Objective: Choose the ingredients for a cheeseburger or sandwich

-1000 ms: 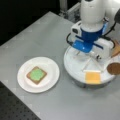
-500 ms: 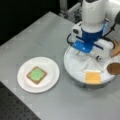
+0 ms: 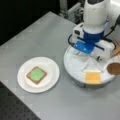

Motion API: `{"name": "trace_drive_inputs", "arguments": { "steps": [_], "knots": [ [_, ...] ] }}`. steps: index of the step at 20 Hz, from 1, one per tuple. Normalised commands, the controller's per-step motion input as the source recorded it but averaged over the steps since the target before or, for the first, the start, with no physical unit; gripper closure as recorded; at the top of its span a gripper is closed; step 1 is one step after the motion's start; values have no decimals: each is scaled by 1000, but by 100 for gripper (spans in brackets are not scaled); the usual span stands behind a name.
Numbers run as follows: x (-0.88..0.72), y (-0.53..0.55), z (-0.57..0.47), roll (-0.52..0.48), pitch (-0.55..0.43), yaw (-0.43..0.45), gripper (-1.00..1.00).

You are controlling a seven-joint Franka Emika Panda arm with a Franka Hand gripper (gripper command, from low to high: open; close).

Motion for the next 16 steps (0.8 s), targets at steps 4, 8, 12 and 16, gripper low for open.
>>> {"name": "trace_drive_inputs", "arguments": {
  "steps": [4,8,12,16],
  "knots": [
    [-207,63,-146,-168,-206,99,-100],
    [-224,92,-149,-170,-198,131,-100],
    [-232,73,-156,-164,-200,150,-100],
    [-236,95,-191,-173,-206,160,-100]
  ]
}}
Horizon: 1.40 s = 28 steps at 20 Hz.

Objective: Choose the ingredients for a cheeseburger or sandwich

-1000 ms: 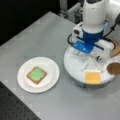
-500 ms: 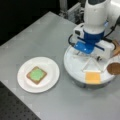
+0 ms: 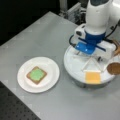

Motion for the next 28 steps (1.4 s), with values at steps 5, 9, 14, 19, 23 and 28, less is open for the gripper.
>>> {"name": "trace_drive_inputs", "arguments": {
  "steps": [5,9,14,19,23,28],
  "knots": [
    [-252,92,-205,-158,-179,234,-100],
    [-238,19,-184,-91,-135,336,-100],
    [-219,-36,-197,-81,-143,327,-100],
    [-219,-45,-225,-127,-153,332,-100],
    [-221,-54,-227,-175,-135,359,-100],
    [-249,-79,-228,-171,-124,344,-100]
  ]
}}
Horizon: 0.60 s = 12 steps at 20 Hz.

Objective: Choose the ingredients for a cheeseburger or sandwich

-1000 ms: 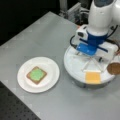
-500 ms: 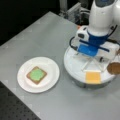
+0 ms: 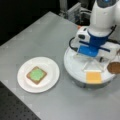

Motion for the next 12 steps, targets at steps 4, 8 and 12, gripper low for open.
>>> {"name": "trace_drive_inputs", "arguments": {
  "steps": [4,8,12],
  "knots": [
    [-247,-83,-224,-79,-105,375,-100],
    [-237,-82,-222,-26,-81,352,-100],
    [-225,-36,-236,5,-76,291,-100]
  ]
}}
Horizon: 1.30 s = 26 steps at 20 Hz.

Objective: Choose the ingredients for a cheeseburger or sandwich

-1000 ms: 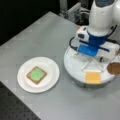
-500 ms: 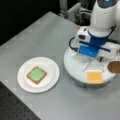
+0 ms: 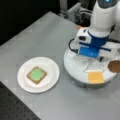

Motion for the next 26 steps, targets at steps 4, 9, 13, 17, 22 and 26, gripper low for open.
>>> {"name": "trace_drive_inputs", "arguments": {
  "steps": [4,9,13,17,22,26],
  "knots": [
    [-222,-1,-228,39,-47,311,-100],
    [-236,44,-184,76,-10,305,-100],
    [-213,67,-157,157,20,331,-100],
    [-191,29,-150,178,29,336,-100],
    [-173,-9,-147,163,49,307,-100],
    [-132,-15,-143,139,61,312,-100]
  ]
}}
